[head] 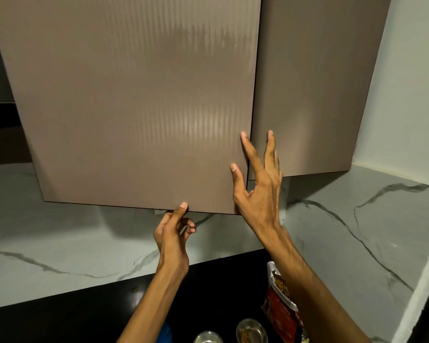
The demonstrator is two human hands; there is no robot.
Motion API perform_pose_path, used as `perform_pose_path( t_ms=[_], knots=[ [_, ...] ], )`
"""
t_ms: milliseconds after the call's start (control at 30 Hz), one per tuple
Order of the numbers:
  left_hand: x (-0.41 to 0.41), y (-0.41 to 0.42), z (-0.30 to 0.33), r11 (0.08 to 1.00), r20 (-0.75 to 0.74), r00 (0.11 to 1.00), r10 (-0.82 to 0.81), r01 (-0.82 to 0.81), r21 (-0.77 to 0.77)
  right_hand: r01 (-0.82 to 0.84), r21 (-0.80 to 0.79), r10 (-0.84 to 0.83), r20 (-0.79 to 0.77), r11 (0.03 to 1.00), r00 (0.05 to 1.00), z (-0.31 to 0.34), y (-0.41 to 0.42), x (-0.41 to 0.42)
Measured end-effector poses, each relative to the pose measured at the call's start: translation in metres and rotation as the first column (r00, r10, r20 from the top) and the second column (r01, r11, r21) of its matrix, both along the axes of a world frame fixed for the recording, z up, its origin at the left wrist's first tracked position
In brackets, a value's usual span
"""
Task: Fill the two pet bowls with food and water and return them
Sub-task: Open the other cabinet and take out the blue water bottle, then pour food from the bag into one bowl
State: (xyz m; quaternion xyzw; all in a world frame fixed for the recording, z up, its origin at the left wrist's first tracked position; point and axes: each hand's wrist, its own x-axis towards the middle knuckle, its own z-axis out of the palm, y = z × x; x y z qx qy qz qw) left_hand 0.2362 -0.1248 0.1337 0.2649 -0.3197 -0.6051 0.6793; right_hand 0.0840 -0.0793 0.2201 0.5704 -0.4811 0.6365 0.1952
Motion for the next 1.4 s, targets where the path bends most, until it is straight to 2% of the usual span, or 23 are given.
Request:
perform_pose_path(
  t_ms=[367,1033,1400],
  knots=[
    [-0.026,-0.046,0.002,0.997,-0.027,0.997,0.07,-0.069,0.044,0.161,0.033,-0.159,-0.056,0.986,0.986,0.0,-0.073,-0.033],
    [-0.044,-0.103,-0.007,0.985,0.0,0.985,0.17,-0.17,-0.009,0.292,0.051,-0.28,-0.171,0.955,0.945,0.005,-0.144,-0.058],
    [-0.046,-0.119,-0.01,0.98,0.004,0.98,0.199,-0.199,-0.013,0.295,0.05,-0.282,-0.179,0.954,0.943,0.005,-0.161,-0.06]
  ],
)
